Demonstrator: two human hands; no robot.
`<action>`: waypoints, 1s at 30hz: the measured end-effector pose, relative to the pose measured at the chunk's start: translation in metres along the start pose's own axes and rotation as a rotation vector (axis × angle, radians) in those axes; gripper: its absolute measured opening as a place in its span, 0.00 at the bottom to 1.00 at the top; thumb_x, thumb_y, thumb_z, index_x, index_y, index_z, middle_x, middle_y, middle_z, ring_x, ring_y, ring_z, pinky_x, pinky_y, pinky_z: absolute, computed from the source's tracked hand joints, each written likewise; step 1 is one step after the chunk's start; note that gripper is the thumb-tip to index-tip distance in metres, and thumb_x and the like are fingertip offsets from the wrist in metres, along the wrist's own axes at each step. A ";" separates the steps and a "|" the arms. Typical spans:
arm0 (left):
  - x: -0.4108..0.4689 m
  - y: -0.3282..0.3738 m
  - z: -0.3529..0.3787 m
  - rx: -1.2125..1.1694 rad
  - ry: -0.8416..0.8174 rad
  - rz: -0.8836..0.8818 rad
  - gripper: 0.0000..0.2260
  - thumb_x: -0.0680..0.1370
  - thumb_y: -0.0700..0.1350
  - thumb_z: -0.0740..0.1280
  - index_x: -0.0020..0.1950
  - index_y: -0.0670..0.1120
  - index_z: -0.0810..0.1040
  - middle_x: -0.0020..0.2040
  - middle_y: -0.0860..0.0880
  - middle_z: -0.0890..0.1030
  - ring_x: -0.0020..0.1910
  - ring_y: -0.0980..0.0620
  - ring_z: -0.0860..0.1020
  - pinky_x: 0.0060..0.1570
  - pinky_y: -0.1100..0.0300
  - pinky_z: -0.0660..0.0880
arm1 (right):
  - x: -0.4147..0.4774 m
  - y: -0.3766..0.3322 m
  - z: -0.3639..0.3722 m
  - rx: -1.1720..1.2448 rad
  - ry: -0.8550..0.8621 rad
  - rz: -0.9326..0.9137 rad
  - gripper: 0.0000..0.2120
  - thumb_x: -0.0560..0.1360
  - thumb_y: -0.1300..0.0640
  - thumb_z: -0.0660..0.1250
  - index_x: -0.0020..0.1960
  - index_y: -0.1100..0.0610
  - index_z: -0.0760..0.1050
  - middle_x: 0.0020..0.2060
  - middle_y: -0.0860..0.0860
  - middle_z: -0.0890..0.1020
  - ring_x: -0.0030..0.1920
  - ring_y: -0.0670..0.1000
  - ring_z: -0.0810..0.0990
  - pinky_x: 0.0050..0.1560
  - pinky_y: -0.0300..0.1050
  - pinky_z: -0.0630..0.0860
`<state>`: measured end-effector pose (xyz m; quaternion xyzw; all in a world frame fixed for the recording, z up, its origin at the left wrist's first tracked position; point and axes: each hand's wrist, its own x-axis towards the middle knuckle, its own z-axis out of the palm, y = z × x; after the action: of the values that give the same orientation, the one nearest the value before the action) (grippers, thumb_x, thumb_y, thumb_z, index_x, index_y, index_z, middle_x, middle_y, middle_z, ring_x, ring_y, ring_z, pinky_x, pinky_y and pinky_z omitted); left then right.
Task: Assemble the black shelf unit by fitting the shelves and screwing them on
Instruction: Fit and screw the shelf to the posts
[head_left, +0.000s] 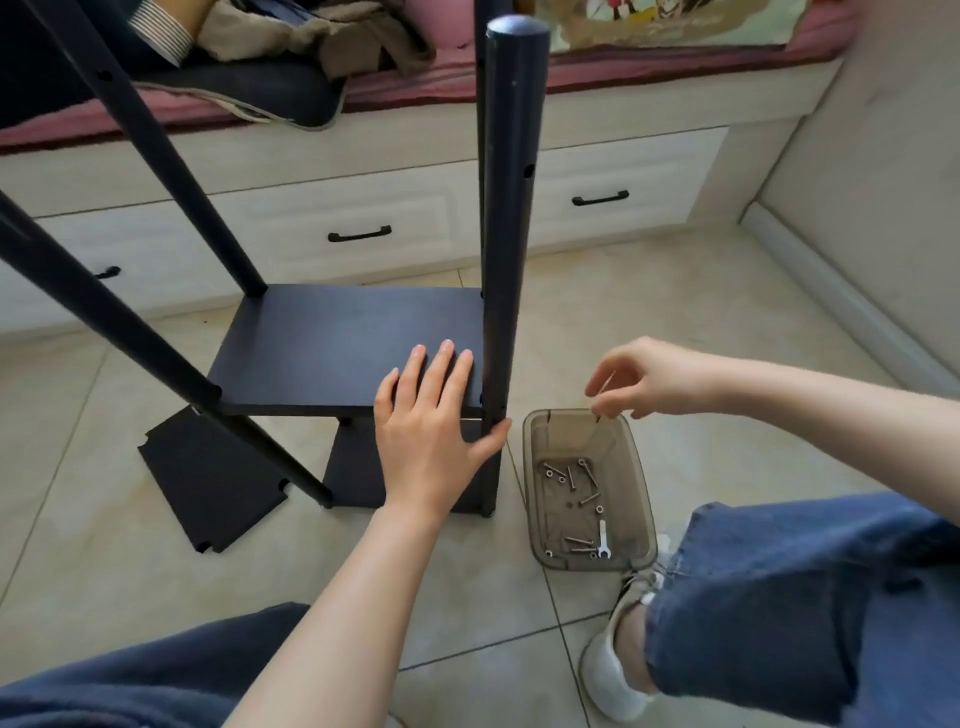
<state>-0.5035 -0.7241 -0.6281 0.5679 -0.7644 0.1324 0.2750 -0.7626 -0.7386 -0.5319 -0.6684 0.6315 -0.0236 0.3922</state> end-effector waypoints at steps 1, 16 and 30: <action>0.000 0.000 0.000 -0.001 0.001 -0.002 0.32 0.75 0.67 0.63 0.72 0.47 0.76 0.72 0.46 0.76 0.74 0.42 0.71 0.71 0.45 0.64 | 0.005 0.010 0.006 -0.016 -0.030 0.041 0.08 0.77 0.56 0.70 0.54 0.57 0.80 0.43 0.51 0.86 0.47 0.52 0.85 0.44 0.43 0.83; -0.001 -0.001 -0.003 0.021 -0.066 -0.006 0.32 0.77 0.66 0.63 0.75 0.48 0.73 0.75 0.49 0.72 0.77 0.45 0.66 0.74 0.47 0.60 | 0.065 0.104 0.191 0.016 -0.121 0.400 0.12 0.77 0.57 0.68 0.57 0.63 0.80 0.56 0.57 0.83 0.58 0.57 0.81 0.54 0.44 0.75; -0.001 0.003 -0.004 0.034 -0.048 -0.021 0.29 0.76 0.63 0.67 0.70 0.46 0.78 0.71 0.48 0.77 0.76 0.44 0.69 0.74 0.47 0.60 | 0.093 0.129 0.221 -0.204 -0.174 0.467 0.18 0.80 0.62 0.62 0.70 0.64 0.70 0.67 0.60 0.76 0.66 0.59 0.76 0.63 0.45 0.72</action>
<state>-0.5053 -0.7201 -0.6249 0.5833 -0.7625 0.1289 0.2485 -0.7340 -0.6961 -0.7997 -0.5400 0.7318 0.1887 0.3705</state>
